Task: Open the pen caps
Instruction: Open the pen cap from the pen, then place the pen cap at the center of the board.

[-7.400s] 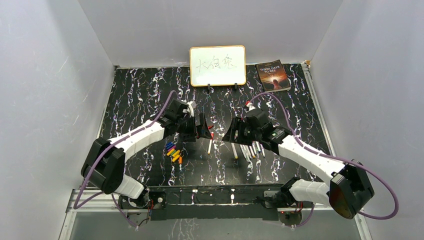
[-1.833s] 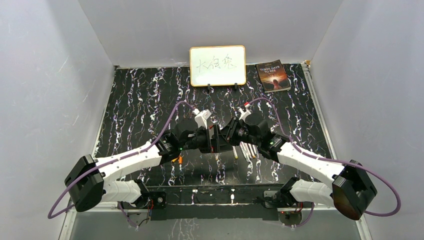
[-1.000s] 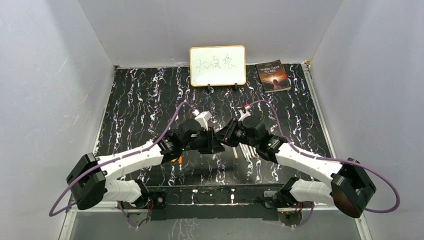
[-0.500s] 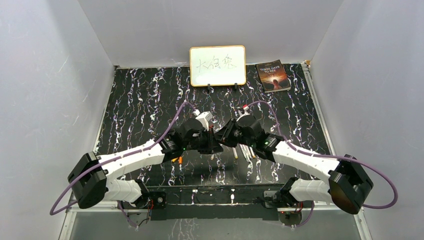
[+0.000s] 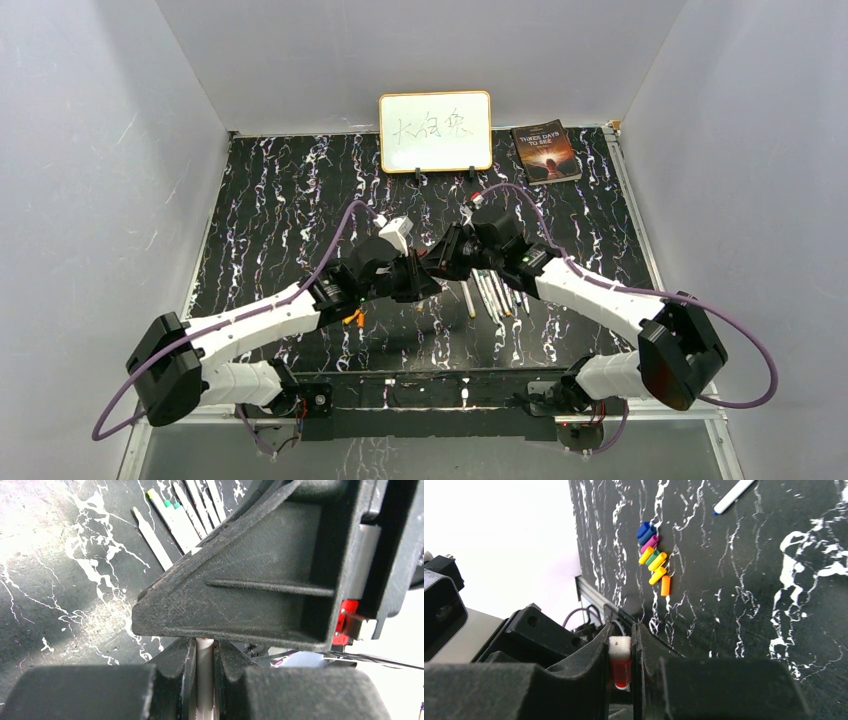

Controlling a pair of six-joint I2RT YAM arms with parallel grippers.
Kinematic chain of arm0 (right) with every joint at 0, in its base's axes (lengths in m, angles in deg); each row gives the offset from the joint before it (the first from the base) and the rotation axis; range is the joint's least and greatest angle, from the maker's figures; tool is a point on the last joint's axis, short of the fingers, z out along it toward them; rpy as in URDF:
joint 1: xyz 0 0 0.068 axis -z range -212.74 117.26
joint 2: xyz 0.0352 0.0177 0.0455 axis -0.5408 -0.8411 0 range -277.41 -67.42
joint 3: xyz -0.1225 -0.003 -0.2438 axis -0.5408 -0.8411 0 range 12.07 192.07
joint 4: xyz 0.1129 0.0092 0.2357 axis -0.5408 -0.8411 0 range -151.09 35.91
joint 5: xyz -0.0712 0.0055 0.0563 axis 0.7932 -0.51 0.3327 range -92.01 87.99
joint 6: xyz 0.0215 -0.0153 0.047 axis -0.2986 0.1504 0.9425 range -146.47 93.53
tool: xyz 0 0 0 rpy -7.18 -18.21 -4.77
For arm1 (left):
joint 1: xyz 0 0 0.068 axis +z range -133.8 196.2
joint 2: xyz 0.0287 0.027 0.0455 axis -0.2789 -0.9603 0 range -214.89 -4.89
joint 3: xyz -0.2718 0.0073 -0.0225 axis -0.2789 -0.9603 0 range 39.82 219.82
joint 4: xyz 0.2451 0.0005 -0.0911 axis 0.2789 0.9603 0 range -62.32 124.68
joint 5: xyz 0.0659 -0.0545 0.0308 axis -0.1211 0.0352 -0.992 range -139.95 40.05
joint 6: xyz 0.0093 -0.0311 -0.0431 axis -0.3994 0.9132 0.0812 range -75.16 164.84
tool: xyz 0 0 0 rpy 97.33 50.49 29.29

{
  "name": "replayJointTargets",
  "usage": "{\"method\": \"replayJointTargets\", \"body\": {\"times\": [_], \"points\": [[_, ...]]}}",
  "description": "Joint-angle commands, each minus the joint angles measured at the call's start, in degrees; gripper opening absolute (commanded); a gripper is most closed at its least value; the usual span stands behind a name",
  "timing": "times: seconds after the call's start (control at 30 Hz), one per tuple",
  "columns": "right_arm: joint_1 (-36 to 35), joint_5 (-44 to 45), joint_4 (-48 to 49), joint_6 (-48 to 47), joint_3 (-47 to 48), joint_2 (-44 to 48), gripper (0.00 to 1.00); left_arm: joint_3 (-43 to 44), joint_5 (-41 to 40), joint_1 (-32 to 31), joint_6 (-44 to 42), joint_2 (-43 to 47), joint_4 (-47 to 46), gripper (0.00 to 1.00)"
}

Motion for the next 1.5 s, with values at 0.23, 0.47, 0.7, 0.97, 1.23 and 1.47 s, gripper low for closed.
{"method": "replayJointTargets", "body": {"times": [0.23,0.47,0.7,0.97,1.23,1.47], "points": [[12.17,-1.87,2.9,-3.49,8.91,-6.1,0.0,-7.51,1.6,-4.59,3.45,10.78,7.9,0.0],[11.5,4.65,-2.29,-5.9,13.24,-7.32,0.0,-5.08,2.82,-6.44,3.3,7.02,8.36,0.0],[10.97,13.91,-7.77,-9.4,18.21,-9.1,0.0,-2.19,2.88,-8.28,3.3,2.71,9.56,0.0],[10.9,14.39,-6.7,-11.92,19.5,-9.11,0.0,-0.55,0.94,-8.84,3.0,2.36,11.98,0.0],[10.99,11.26,-20.5,-28.01,25.1,-7.78,0.0,2.29,1.54,-8.84,0.94,2.76,20.04,0.0],[10.81,7.68,-31.23,-35.23,18.2,-0.96,0.0,2.76,0.16,-8.84,-0.82,5.41,25.13,0.0]]}}
